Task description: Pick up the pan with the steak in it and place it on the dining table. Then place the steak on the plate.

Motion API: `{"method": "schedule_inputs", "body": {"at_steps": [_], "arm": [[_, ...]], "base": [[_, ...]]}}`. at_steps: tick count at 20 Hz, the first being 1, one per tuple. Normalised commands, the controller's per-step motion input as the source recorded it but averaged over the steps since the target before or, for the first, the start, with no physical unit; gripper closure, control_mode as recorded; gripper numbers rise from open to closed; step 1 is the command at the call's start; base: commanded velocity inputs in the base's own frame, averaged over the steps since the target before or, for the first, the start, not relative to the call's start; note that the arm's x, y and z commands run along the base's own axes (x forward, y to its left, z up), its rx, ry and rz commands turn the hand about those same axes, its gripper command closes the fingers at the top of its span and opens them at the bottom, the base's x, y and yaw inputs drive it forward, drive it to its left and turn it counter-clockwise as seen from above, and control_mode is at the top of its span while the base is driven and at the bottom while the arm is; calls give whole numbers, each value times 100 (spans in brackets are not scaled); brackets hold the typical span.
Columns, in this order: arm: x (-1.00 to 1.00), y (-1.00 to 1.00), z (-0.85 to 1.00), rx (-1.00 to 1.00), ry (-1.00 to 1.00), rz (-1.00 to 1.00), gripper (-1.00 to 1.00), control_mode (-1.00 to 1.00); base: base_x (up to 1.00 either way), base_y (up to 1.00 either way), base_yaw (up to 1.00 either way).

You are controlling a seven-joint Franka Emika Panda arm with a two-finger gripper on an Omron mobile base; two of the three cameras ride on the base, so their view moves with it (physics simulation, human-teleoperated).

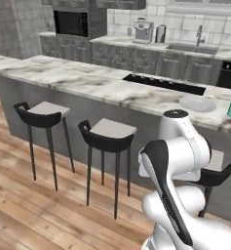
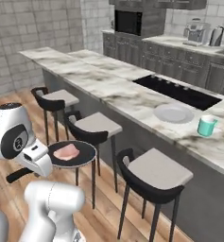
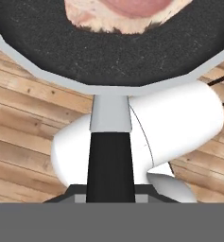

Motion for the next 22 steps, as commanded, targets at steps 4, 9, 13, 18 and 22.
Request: {"method": "schedule_inputs", "body": {"at_steps": [4, 9, 13, 18, 22], "arm": [[0, 0, 0, 0, 0, 0, 100, 100], [0, 0, 0, 0, 0, 0, 100, 100], [0, 0, 0, 0, 0, 0, 100, 100], [0, 0, 0, 0, 0, 0, 100, 100], [0, 0, 0, 0, 0, 0, 100, 100]], "base": [[0, 6, -44], [0, 6, -45], [0, 8, -42], [-5, 10, -41], [-5, 4, -12]]}}
